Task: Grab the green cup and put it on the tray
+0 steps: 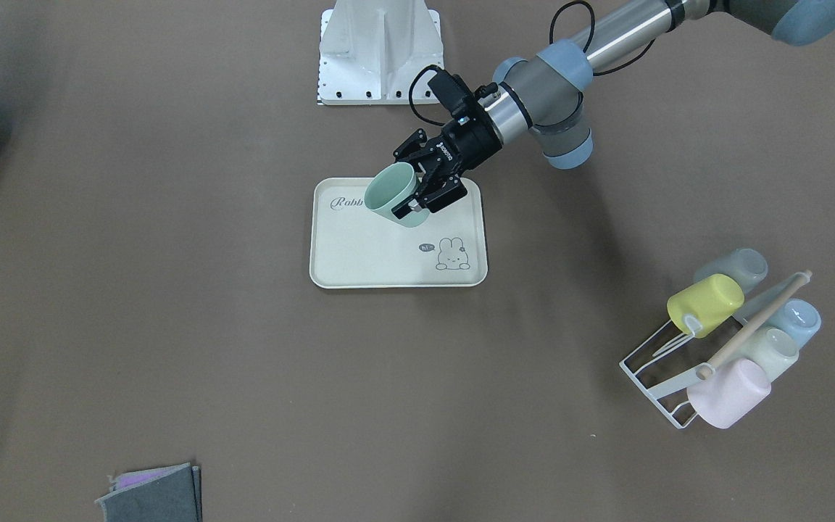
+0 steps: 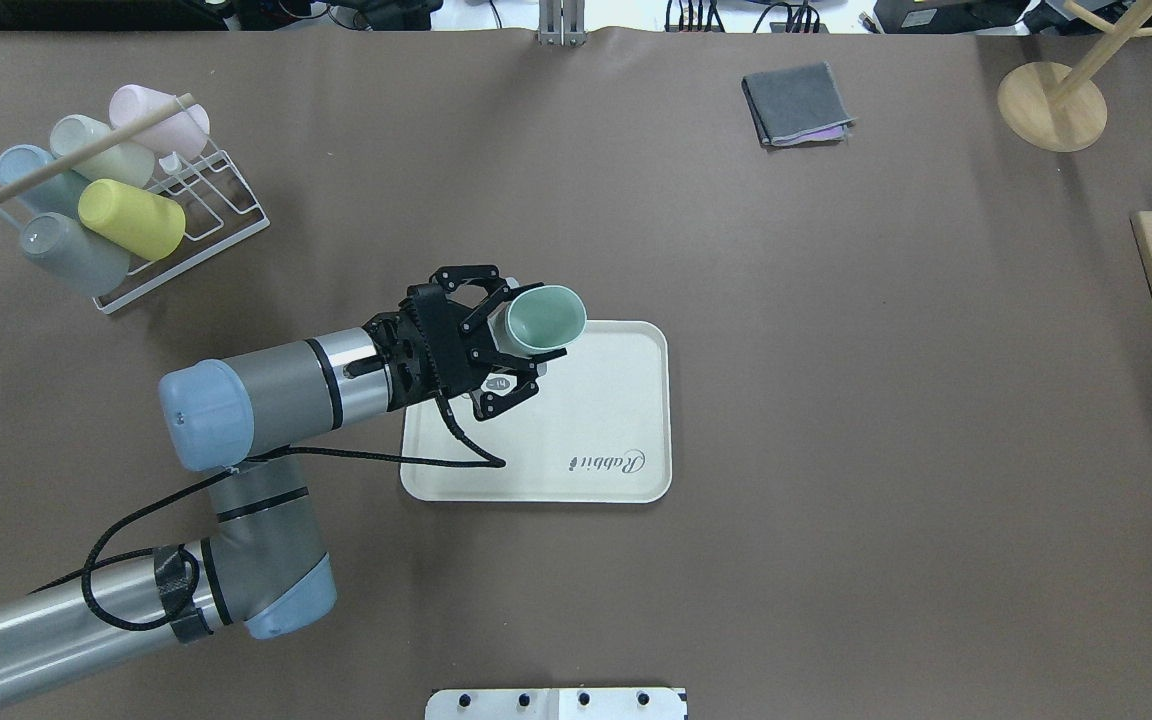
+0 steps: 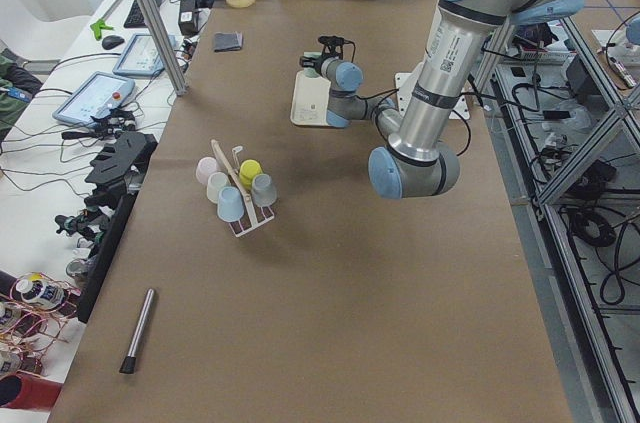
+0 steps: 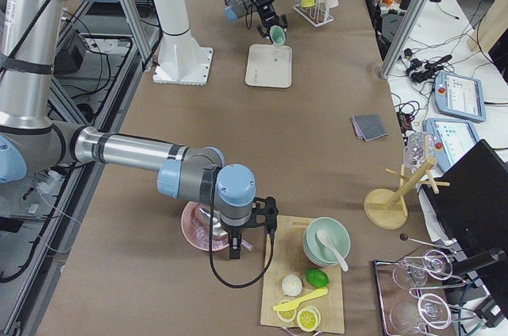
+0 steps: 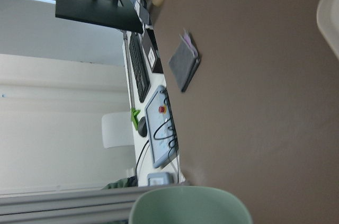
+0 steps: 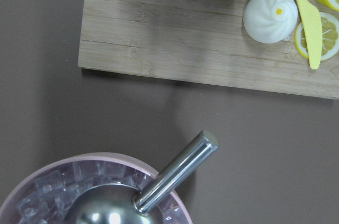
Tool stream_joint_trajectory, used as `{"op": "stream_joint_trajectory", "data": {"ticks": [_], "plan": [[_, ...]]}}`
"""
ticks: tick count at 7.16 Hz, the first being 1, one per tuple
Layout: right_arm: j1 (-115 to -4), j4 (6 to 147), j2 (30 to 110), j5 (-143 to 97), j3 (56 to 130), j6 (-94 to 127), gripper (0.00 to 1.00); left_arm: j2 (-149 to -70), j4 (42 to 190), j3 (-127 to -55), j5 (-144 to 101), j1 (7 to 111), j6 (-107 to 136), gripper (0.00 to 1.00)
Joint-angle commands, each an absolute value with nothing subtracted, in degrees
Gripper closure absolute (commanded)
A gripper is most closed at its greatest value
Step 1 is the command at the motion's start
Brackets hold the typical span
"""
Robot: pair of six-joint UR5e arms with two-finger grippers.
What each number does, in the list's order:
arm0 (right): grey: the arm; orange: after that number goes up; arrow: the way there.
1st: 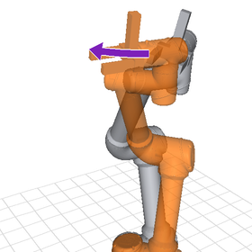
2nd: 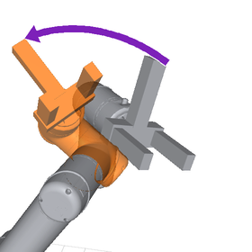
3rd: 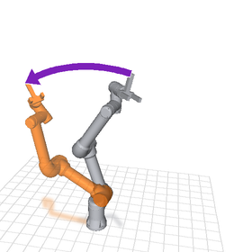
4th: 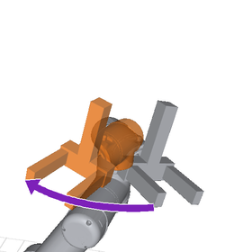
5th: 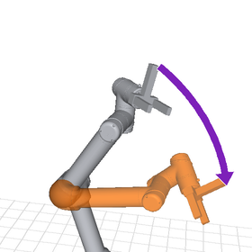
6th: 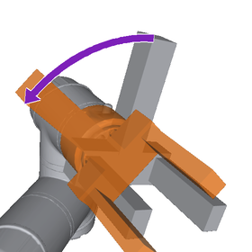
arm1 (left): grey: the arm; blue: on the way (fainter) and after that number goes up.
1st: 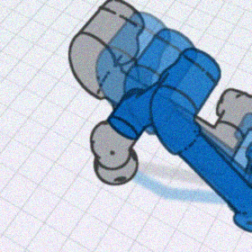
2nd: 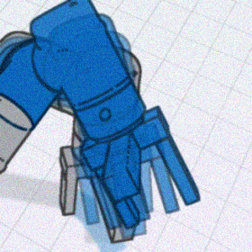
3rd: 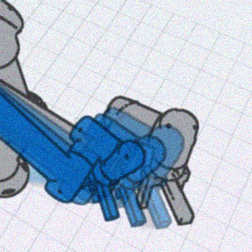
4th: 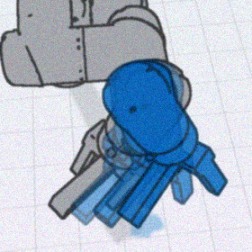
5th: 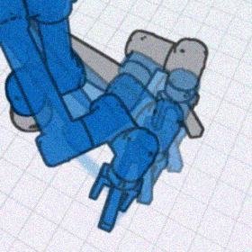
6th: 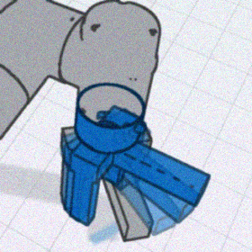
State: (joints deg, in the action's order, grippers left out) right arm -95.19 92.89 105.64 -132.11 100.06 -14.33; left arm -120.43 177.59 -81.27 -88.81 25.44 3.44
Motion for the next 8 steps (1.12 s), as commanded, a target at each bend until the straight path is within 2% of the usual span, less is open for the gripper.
{"op": "stream_joint_trajectory", "data": {"ticks": [1, 4, 8], "plan": [[-95.19, 92.9, 105.73, -132.1, 100.02, -14.33, 0.0, -121.28, 184.47, -74.99, -89.21, 25.23, 5.62, 0.82], [-95.19, 92.9, 105.73, -132.19, 99.93, -14.33, 0.0, -124.71, 187.2, -68.57, -89.3, 24.79, 12.1, 0.81], [-95.19, 92.9, 105.73, -132.19, 99.93, -14.33, 0.0, -124.89, 187.91, -65.39, -91.67, 24.08, 18.02, 0.81]]}}
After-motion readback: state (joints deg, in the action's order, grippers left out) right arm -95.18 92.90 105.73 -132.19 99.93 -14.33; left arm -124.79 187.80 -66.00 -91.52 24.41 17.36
